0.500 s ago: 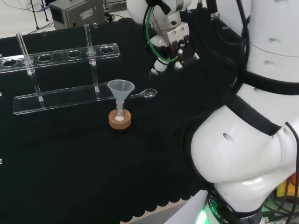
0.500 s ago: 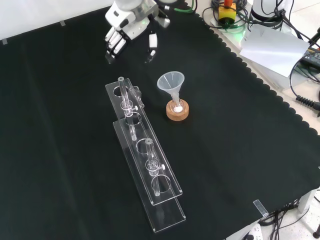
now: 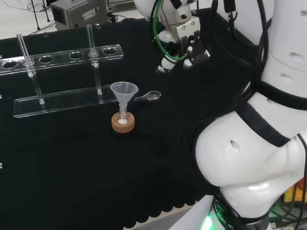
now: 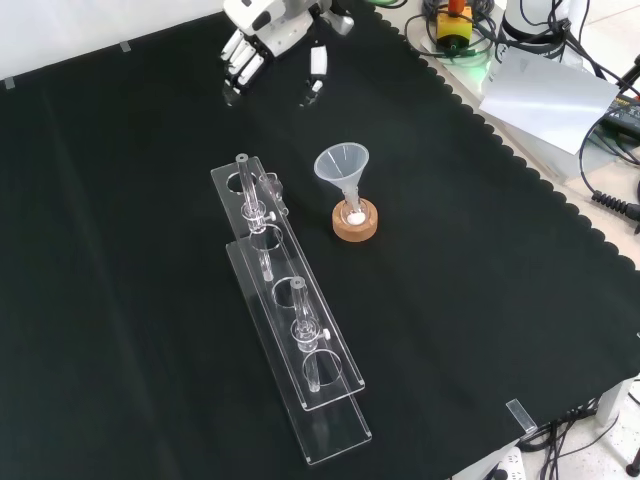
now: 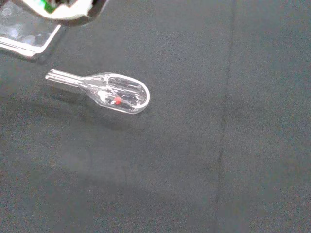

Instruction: Remove the funnel from the round-bottom flask.

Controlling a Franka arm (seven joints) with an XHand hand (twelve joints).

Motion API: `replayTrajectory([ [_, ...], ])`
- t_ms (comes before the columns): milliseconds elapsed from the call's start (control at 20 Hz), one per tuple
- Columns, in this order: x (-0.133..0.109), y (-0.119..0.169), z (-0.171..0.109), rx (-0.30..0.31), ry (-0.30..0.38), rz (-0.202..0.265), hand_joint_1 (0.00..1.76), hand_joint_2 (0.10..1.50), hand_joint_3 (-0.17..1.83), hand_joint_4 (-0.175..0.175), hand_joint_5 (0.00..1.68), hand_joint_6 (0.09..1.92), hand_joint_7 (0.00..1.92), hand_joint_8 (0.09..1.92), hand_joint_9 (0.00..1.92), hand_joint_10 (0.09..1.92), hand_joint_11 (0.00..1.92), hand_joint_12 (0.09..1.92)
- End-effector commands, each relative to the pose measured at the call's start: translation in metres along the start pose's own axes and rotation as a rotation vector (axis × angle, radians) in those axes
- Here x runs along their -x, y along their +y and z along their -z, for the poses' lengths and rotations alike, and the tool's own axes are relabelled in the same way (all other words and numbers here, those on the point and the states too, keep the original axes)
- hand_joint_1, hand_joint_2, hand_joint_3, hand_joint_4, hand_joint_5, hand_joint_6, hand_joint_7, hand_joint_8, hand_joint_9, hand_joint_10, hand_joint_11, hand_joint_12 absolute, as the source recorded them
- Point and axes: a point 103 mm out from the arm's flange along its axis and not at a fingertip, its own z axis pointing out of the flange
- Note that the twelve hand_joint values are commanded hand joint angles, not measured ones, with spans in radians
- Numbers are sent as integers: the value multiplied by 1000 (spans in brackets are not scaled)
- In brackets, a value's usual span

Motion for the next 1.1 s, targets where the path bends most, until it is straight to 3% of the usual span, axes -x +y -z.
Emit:
replayTrajectory([
  [50,-21,-49,22,7,51,47,750,630,573,-52,396,87,324,667,593,610,435,1303],
  [400,-48,-68,29,-44,64,105,714,637,573,-51,401,87,352,661,634,598,489,1299],
  [550,-57,-70,29,-41,111,150,699,637,571,-49,388,87,344,655,638,593,511,1299],
  [700,-68,-67,30,-88,146,197,696,636,566,-43,370,87,340,654,656,586,591,1286],
  [1100,-84,-47,26,-177,166,260,624,619,517,-24,228,87,137,655,419,665,543,1333],
])
